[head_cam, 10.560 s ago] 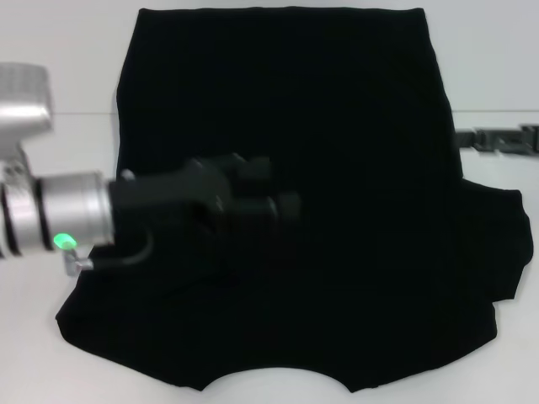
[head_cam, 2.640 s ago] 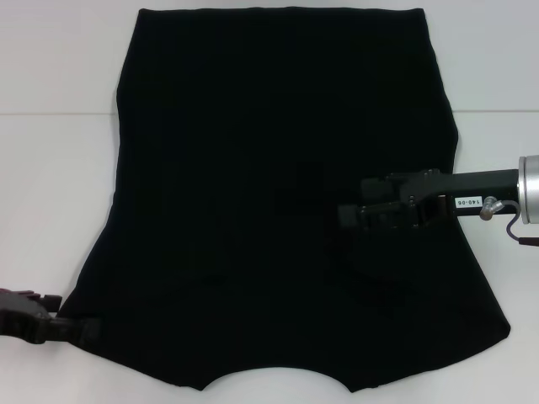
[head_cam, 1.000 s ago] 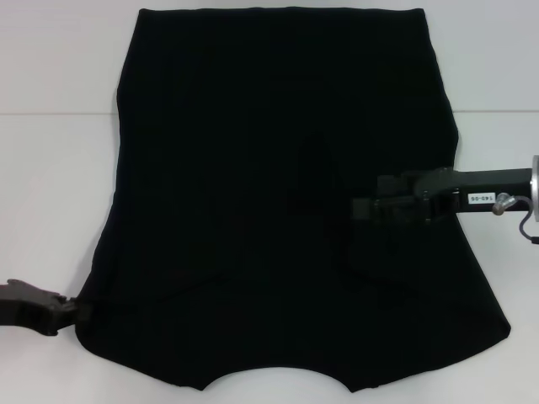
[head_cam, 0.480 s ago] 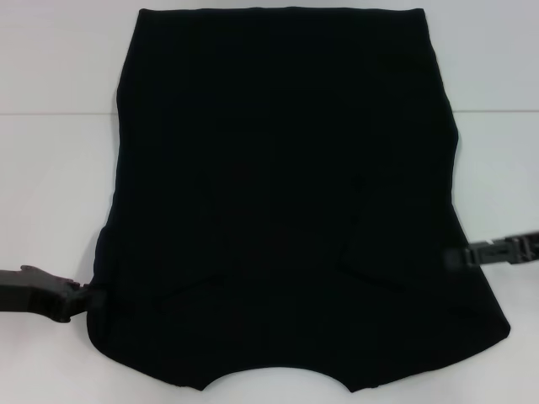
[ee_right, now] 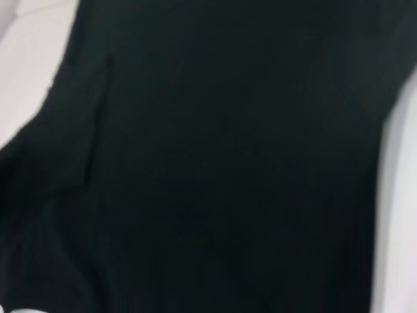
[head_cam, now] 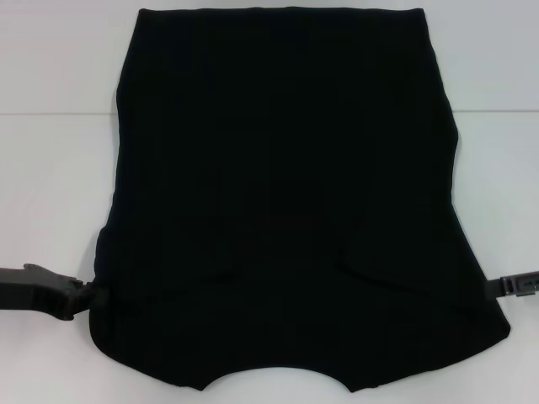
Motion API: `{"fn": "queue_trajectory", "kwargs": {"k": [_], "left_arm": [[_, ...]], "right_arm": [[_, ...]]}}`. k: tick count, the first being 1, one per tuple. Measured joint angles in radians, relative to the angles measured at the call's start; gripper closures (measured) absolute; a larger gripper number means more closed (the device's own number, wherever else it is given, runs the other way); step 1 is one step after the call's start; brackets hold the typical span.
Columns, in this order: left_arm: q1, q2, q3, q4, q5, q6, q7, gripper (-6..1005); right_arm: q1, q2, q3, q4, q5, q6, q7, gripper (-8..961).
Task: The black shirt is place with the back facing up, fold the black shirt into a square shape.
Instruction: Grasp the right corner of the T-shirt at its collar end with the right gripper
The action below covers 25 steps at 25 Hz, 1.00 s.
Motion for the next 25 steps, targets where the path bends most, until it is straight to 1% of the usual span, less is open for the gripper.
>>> {"fn": "queue_trajectory", "kwargs": {"k": [6, 13, 19, 25], "left_arm": [[-0.001, -0.002, 0.000, 0.000, 0.000, -0.002, -0.002, 971], [-0.004, -0.004, 0.000, 0.000, -0.002, -0.004, -0.001, 970], [-0.006, -0.004, 0.000, 0.000, -0.002, -0.005, 0.000, 970], [-0.006, -0.004, 0.000, 0.000, -0.002, -0.005, 0.002, 970]], "right_arm": [[0.000, 0.004, -0.003, 0.005, -0.019, -0.007, 0.008, 12], [0.005, 0.012, 0.001, 0.006, -0.078, -0.017, 0.021, 12], [0.007, 0.015, -0.006, 0.006, -0.083, -0.019, 0.027, 12], [0.013, 0.028, -0.013, 0.007, -0.087, -0.021, 0.028, 13]]}}
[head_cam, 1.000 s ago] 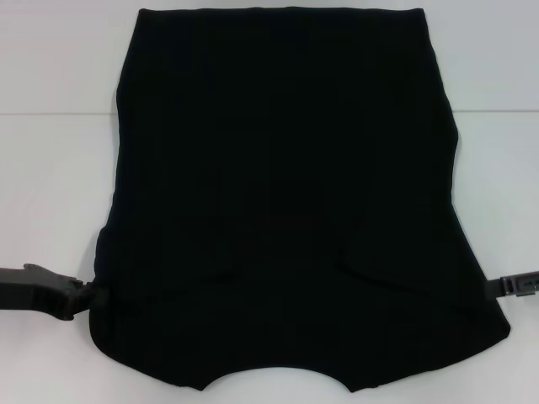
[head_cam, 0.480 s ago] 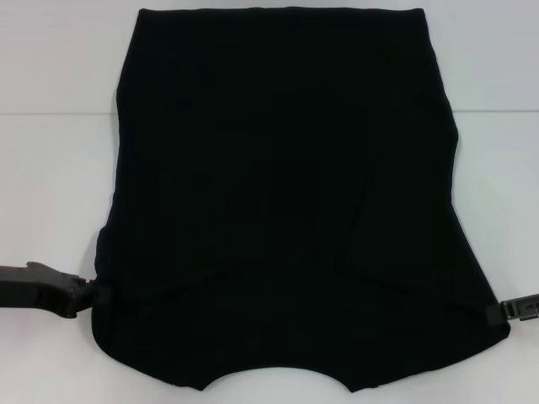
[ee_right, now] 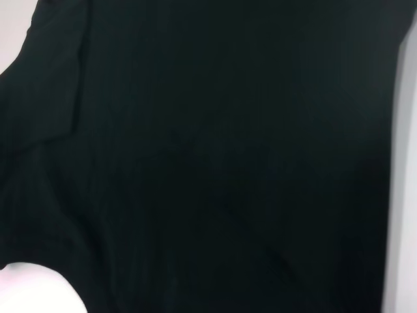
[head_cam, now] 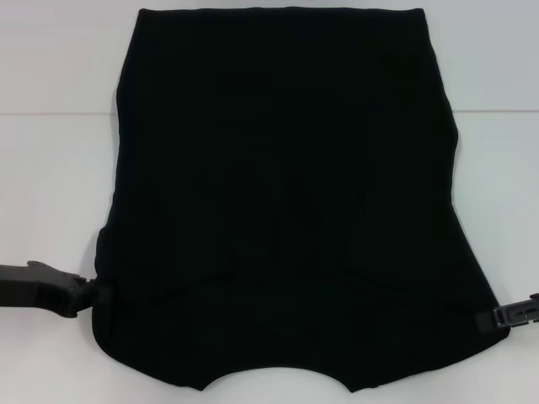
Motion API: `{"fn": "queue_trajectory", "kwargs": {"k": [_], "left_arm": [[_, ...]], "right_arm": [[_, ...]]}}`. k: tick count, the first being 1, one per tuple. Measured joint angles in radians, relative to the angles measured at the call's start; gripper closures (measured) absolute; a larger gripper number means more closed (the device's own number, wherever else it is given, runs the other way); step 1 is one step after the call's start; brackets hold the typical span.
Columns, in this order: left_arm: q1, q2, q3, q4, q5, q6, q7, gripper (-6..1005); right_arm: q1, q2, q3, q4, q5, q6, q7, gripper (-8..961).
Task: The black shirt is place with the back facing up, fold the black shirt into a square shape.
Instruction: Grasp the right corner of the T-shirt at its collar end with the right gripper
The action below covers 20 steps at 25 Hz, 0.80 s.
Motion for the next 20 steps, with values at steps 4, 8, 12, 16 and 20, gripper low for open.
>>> {"fn": "queue_trajectory", "kwargs": {"k": [4, 8, 12, 16, 20], "left_arm": [[0.000, 0.000, 0.000, 0.000, 0.000, 0.000, 0.001, 970], [-0.001, 0.000, 0.000, 0.000, -0.001, 0.000, 0.001, 970], [-0.002, 0.000, -0.001, 0.000, -0.001, 0.000, 0.001, 969], [-0.004, 0.001, -0.003, 0.000, -0.001, -0.001, 0.001, 969], [-0.006, 0.000, -0.003, 0.000, -0.001, -0.004, 0.002, 969]], "right_arm": [[0.001, 0.009, 0.000, -0.007, -0.007, 0.000, 0.000, 13], [0.001, 0.009, 0.006, -0.009, -0.009, -0.001, 0.000, 13], [-0.004, 0.001, 0.007, -0.012, -0.010, 0.002, 0.005, 12], [-0.007, -0.004, 0.004, -0.012, -0.010, 0.007, 0.014, 12], [-0.003, -0.003, 0.001, -0.011, -0.013, 0.010, 0.014, 12]]}}
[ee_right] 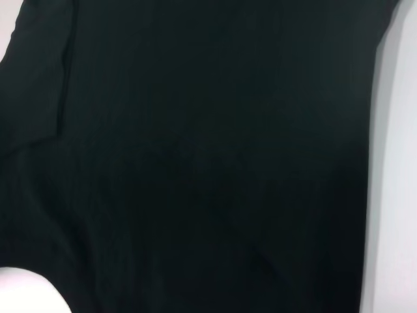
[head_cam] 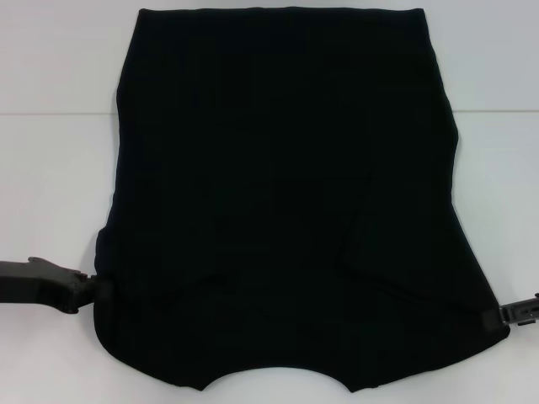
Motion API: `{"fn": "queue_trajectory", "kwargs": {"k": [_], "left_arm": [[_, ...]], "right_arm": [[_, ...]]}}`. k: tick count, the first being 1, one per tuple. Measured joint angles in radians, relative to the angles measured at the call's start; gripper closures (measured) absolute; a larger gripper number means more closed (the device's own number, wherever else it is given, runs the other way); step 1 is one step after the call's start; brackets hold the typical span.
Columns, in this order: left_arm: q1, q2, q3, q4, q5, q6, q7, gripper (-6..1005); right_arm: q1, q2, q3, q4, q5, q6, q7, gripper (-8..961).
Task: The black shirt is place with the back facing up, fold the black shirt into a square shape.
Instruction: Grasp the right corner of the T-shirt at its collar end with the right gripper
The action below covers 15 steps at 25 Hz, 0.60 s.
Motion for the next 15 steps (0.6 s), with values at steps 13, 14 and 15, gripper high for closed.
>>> {"fn": "queue_trajectory", "kwargs": {"k": [13, 14, 15], "left_arm": [[-0.003, 0.003, 0.000, -0.002, 0.000, -0.012, 0.000, 969], [-0.004, 0.004, -0.001, -0.002, 0.000, -0.013, 0.000, 968], [-0.004, 0.004, -0.001, -0.002, 0.000, -0.013, 0.000, 968]], "right_arm": [[0.028, 0.018, -0.001, 0.004, -0.021, -0.001, 0.000, 12], [0.030, 0.020, -0.002, 0.004, -0.021, -0.003, 0.000, 12], [0.031, 0.022, -0.002, 0.003, -0.021, -0.004, 0.000, 12]]}}
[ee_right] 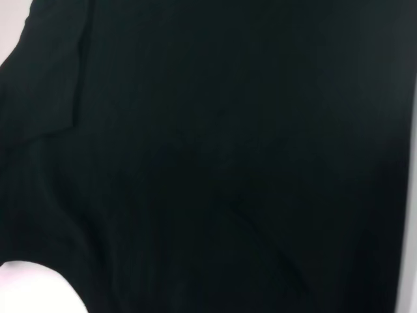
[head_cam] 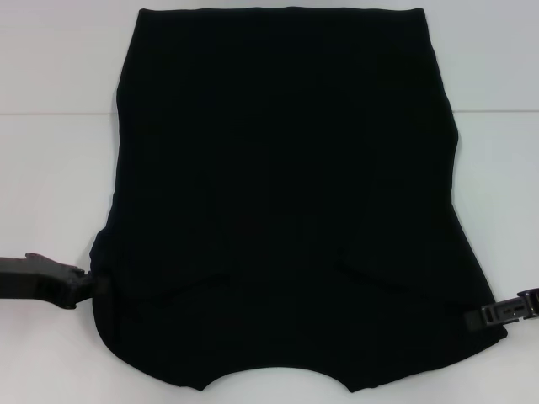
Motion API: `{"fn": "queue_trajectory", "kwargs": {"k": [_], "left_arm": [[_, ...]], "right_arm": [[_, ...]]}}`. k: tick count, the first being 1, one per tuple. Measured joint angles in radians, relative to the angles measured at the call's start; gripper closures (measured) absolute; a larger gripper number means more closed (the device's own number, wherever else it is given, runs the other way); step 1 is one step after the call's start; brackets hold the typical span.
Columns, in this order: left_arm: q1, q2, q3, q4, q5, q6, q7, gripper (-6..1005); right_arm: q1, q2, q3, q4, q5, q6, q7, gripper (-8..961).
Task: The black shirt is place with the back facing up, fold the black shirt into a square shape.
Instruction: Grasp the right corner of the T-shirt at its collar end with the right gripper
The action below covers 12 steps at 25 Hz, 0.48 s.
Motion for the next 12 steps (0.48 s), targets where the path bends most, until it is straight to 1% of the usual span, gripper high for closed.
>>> {"fn": "queue_trajectory", "kwargs": {"k": [6, 12], "left_arm": [[-0.001, 0.001, -0.002, 0.000, 0.000, 0.000, 0.000, 968], [-0.001, 0.001, -0.001, -0.001, -0.001, -0.010, 0.000, 968]], "right_arm": [[0.013, 0.008, 0.000, -0.003, -0.011, -0.013, 0.000, 12], [0.031, 0.020, 0.000, -0.005, -0.012, -0.042, -0.009, 19]]}}
